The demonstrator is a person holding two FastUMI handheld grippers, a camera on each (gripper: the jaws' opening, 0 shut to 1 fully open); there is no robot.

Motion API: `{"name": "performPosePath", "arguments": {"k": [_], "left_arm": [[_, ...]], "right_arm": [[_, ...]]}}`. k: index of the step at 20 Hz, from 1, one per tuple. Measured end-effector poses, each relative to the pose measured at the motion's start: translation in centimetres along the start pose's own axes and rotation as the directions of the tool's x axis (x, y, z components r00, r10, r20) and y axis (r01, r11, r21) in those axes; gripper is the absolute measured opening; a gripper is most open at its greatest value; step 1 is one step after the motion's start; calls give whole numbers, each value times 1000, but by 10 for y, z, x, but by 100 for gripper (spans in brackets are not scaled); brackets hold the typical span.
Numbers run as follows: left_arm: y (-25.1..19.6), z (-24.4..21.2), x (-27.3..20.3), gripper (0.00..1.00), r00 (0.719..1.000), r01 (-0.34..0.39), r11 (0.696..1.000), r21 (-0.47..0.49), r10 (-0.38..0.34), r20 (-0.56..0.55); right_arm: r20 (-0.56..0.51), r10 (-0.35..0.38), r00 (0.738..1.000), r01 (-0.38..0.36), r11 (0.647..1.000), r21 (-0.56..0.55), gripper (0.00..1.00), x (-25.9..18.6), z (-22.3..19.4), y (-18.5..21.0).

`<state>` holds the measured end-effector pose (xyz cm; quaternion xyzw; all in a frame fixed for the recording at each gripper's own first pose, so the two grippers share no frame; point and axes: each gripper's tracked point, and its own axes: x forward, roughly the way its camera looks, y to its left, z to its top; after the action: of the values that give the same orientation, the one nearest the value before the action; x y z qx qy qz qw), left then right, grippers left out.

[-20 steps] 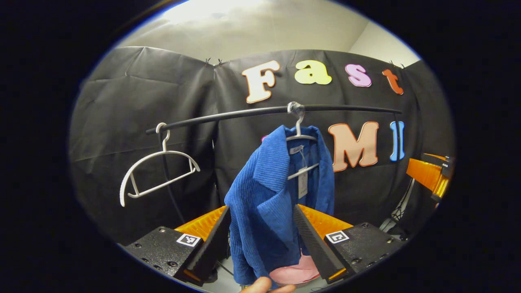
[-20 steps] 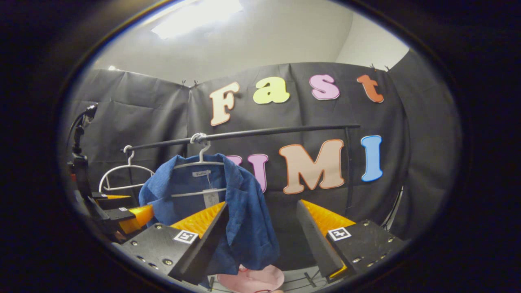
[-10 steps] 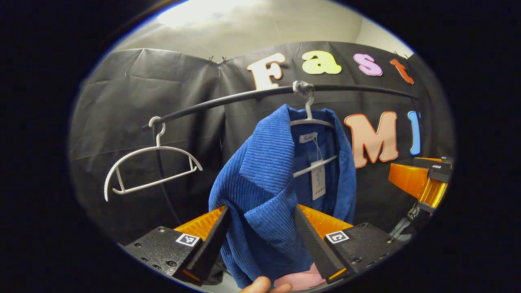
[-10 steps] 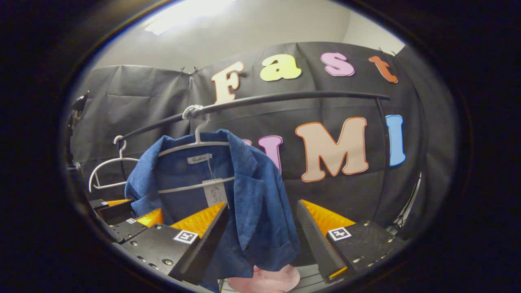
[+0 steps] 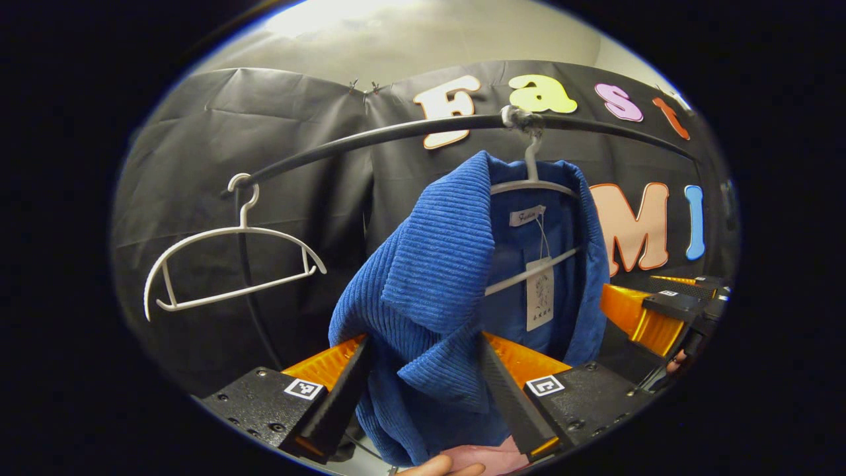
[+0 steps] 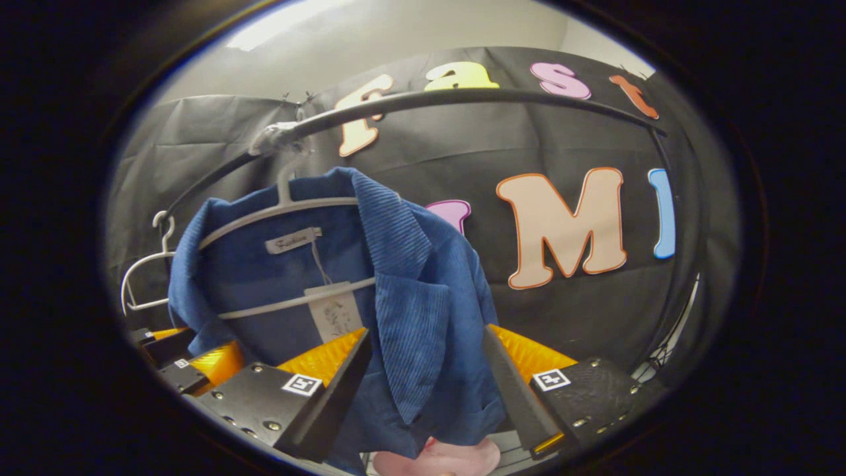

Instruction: Grasp the clothes on the hanger with both hands and then place them into the laundry hamper below.

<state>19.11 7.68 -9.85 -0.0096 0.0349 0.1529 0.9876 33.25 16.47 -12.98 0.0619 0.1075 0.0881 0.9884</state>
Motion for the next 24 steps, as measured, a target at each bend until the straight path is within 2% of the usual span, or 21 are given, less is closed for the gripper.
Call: {"name": "performPosePath", "arguments": {"k": [4,5,6,7,9,11,12,14,15,16,17,18,20,22,23,24], "left_arm": [[1,2,8,96,1000,-6,1000,2,6,12],[0,2,10,94,1000,-3,1000,8,3,12],[-1,4,13,94,1000,6,1000,12,-6,16],[-2,4,17,92,1000,20,1000,19,-20,17],[2,4,21,85,1000,20,999,30,-20,21],[5,3,23,81,1000,16,1000,23,-17,21],[5,4,24,77,1000,18,1000,20,-19,23],[6,5,23,75,999,24,999,36,-25,28],[8,5,26,72,999,24,998,50,-25,30],[11,6,28,65,999,17,998,57,-19,32],[14,6,30,58,999,7,998,58,-9,36],[15,7,31,51,999,10,998,54,-12,34],[6,3,32,37,997,76,997,35,-76,2],[-3,-3,25,17,985,166,986,6,-165,-50],[-2,-3,22,8,981,184,983,-2,-184,-67],[0,-2,23,6,977,202,979,6,-201,-67]], "right_arm": [[3,-12,1000,12,999,31,100,29,1,-5],[2,-4,1000,4,999,36,96,33,0,-2],[4,7,1000,-8,999,43,100,37,-1,2],[7,30,1000,-30,998,50,96,39,0,9],[21,72,997,-73,995,68,100,40,-3,25],[41,72,997,-75,995,67,96,43,-4,31],[38,55,998,-57,997,58,100,47,-9,30],[24,12,1000,-13,999,38,100,62,-17,23],[38,-18,999,16,999,40,96,70,-14,16],[62,-45,997,43,998,41,100,78,-8,9],[77,-65,995,62,997,45,100,84,-3,4],[86,-73,994,69,996,54,96,89,2,2],[89,-92,992,86,994,73,60,91,11,-4],[94,-106,990,98,992,84,24,82,16,-4],[86,-104,991,98,993,71,5,76,16,-2],[86,-107,991,102,993,60,5,71,18,-3]]}}
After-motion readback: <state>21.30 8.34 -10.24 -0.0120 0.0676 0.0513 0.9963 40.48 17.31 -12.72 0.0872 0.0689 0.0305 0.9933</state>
